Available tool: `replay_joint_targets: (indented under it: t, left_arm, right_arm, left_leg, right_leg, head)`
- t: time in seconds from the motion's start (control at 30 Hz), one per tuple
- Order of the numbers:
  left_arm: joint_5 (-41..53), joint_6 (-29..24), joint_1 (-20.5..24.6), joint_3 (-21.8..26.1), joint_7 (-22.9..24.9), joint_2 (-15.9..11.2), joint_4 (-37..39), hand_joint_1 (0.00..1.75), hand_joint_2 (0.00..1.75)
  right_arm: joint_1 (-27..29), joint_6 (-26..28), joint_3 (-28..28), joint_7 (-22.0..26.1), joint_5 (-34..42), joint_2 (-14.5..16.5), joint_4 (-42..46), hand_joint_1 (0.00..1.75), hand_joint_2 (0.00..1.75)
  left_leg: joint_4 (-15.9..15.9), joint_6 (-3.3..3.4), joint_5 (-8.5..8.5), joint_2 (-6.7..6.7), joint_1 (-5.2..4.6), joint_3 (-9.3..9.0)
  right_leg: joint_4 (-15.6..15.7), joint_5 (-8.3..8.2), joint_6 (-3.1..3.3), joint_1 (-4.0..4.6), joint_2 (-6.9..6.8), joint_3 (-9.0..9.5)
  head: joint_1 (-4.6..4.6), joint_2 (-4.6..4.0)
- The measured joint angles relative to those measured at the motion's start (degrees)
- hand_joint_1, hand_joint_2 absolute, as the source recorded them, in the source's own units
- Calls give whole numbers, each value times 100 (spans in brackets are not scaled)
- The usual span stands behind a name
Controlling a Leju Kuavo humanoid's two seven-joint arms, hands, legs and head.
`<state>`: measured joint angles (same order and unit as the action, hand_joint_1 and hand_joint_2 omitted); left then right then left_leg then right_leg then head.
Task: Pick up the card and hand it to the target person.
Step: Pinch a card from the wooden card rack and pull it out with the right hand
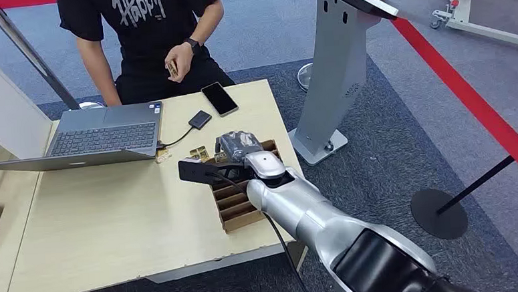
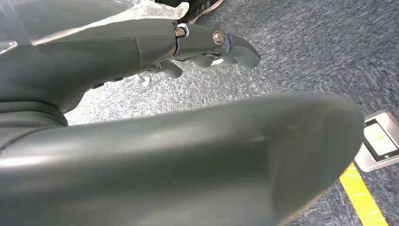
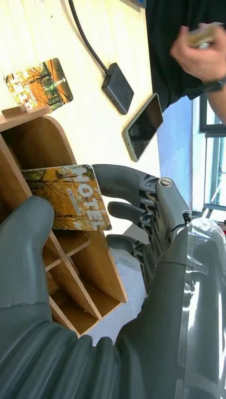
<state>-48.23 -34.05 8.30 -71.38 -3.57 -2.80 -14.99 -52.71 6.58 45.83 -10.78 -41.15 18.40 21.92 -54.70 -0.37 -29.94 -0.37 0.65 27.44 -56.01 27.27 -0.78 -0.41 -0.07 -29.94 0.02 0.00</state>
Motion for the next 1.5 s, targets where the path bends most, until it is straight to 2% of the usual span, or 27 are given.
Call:
replay_joint_targets:
  t: [0.57, 0.73, 1.27, 1.5]
  left_arm:
    - [39, 46, 23, 0, 5, 7, 0, 0, 0]
    - [49, 55, 30, 2, 7, 13, 2, 0, 0]
    - [86, 59, 41, 2, 35, 13, 3, 0, 0]
    - [77, 48, 39, 2, 36, 15, 8, 0, 0]
  right_arm:
    - [0, 44, 0, 0, 10, -2, 0, 107, 175]
    - [1, 44, 0, -22, 19, -25, 0, 100, 175]
    - [5, 87, 2, -21, 0, -73, -6, 119, 175]
    - [4, 154, 2, 56, -1, -62, -6, 113, 175]
  left_leg:
    - [0, 0, 0, 0, 0, 0]
    - [0, 0, 0, 0, 0, 0]
    - [0, 0, 0, 0, 0, 0]
    - [0, 0, 0, 0, 0, 0]
  right_leg:
    - [0, 0, 0, 0, 0, -1]
    - [0, 0, 0, 0, 0, -1]
    - [0, 0, 0, 0, 0, 0]
    - [0, 0, 0, 0, 0, 0]
  head:
    - [-1, 0]
    - [0, 0]
    - [0, 0]
    - [0, 0]
